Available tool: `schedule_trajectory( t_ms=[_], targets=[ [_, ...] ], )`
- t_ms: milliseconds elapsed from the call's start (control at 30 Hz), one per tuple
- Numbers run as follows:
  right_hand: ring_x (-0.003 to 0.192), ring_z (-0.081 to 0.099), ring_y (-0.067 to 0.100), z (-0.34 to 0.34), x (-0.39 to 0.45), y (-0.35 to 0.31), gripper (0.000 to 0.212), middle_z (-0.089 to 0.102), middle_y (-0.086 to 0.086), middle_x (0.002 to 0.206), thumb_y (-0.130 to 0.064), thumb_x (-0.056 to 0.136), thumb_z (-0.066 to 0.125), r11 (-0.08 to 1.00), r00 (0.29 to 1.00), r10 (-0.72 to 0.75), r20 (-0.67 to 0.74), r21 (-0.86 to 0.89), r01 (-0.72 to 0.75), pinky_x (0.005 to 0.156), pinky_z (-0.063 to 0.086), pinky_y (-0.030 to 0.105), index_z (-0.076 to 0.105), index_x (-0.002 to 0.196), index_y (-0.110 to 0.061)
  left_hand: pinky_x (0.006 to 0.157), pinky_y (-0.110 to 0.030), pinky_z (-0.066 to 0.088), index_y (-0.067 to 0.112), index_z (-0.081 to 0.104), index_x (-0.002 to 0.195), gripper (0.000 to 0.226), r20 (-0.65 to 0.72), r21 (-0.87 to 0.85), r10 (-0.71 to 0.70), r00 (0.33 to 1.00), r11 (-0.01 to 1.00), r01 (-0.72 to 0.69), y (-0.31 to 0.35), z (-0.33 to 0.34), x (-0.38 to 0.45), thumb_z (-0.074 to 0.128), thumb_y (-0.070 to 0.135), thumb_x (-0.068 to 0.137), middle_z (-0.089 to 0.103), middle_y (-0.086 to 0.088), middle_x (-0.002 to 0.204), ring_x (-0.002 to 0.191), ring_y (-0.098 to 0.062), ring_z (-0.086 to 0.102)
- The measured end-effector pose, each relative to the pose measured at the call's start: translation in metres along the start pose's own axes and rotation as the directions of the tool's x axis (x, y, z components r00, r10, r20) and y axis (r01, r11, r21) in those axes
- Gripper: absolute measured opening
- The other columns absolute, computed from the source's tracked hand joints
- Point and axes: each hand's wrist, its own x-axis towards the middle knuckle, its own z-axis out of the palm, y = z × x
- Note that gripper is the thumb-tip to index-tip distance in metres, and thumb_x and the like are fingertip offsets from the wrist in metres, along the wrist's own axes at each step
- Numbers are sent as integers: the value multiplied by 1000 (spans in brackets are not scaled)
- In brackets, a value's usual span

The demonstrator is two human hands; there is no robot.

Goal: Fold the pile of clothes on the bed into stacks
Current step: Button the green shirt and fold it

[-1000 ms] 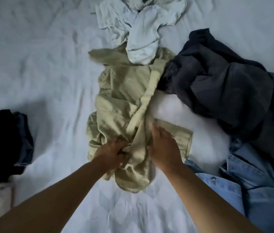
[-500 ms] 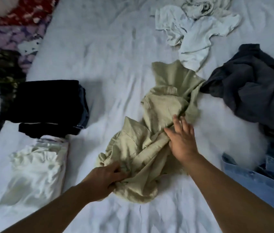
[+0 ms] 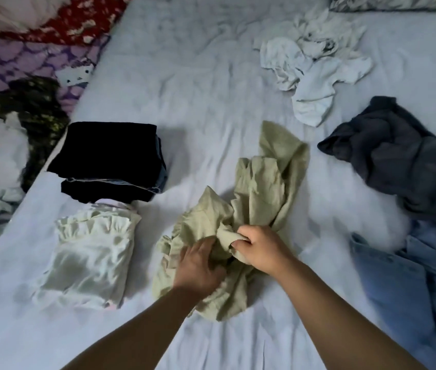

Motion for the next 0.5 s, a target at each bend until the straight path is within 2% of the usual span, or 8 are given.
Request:
schedule_trajectory(
  t_ms=[100, 167, 233, 300, 367, 433, 500],
  targets=[
    [58, 42, 21, -15, -15, -10, 40, 37, 1, 52, -25, 83, 61, 998, 998, 9, -68, 62, -5, 53, 32, 31, 32, 57, -13, 101, -41, 35, 16, 54, 109, 46, -27, -62, 2, 1000, 998, -4, 24, 5, 4, 53, 49, 76, 60, 2, 100, 100, -21, 56],
    [55, 38, 16, -29, -25, -14, 43, 35, -1, 49, -26, 81, 64, 997, 995, 8, -95, 74, -1, 51, 30, 27, 32, 53, -16, 94, -39, 39, 15, 58, 99, 27, -97, -90, -23, 995, 996, 14, 34, 1, 3, 62, 35, 80, 64, -2, 93, 93, -25, 59],
    [56, 43, 14, -42, -36, -15, 36, 42, -2, 52, -27, 81, 66, 999, 998, -5, -70, 41, 8, 55, 35, 30, 42, 55, -18, 79, -34, 46, 16, 63, 96, 15, -155, -242, -112, 982, 968, 72, 35, -12, 1, 64, 18, 81, 68, -5, 87, 88, -29, 62],
    [66, 55, 15, -57, -48, -14, 16, 56, -3, 65, -29, 82, 65, 999, 999, 15, -52, -51, -17, 62, 43, 30, 58, 72, -19, 74, -31, 46, 20, 63, 104, 29, -151, -354, -158, 976, 930, 96, 33, -34, 0, 62, 8, 78, 67, -4, 92, 90, -27, 61],
    [81, 59, 19, -69, -57, -15, 12, 62, 0, 83, -29, 86, 61, 976, 995, 60, -84, -202, -76, 66, 43, 29, 62, 92, -19, 78, -31, 46, 23, 58, 116, 45, -159, -272, -55, 986, 962, 10, 31, -55, -3, 56, 4, 76, 65, -3, 106, 98, -26, 60],
    [91, 59, 24, -82, -69, -23, 14, 61, 4, 94, -28, 90, 56, 940, 977, 88, -192, -310, -145, 67, 38, 27, 59, 99, -17, 81, -33, 45, 23, 53, 125, 50, -165, -94, 154, 974, 981, -171, 40, -88, -12, 48, 15, 75, 60, -2, 116, 103, -27, 58],
    [94, 59, 26, -90, -70, -25, 12, 62, 5, 101, -24, 91, 54, 906, 949, 117, -294, -360, -223, 66, 36, 26, 58, 99, -16, 79, -34, 44, 25, 51, 127, 62, -139, 59, 272, 952, 962, -266, 52, -110, -14, 33, 38, 69, 59, -2, 117, 102, -28, 59]
  ],
)
